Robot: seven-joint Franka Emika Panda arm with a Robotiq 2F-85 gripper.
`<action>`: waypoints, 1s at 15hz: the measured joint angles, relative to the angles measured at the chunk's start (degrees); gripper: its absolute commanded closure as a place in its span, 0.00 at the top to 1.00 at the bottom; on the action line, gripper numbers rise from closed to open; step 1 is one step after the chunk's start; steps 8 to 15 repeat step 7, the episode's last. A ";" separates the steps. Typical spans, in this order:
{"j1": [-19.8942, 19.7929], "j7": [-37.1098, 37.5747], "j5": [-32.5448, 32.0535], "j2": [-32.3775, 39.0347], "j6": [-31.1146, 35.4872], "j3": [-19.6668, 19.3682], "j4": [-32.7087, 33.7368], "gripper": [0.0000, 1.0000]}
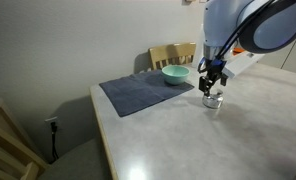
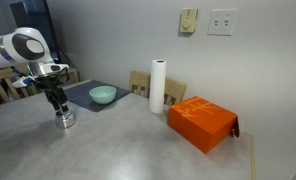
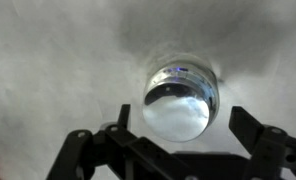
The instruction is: Place the lid on top of the silver container
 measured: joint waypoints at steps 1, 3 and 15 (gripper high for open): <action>0.40 1.85 -1.36 -1.18 0.00 0.00 -0.92 1.00; 0.82 4.47 -3.10 -3.44 -0.03 0.26 -2.77 1.00; 0.40 5.10 -2.62 -5.89 0.05 1.80 -4.83 1.00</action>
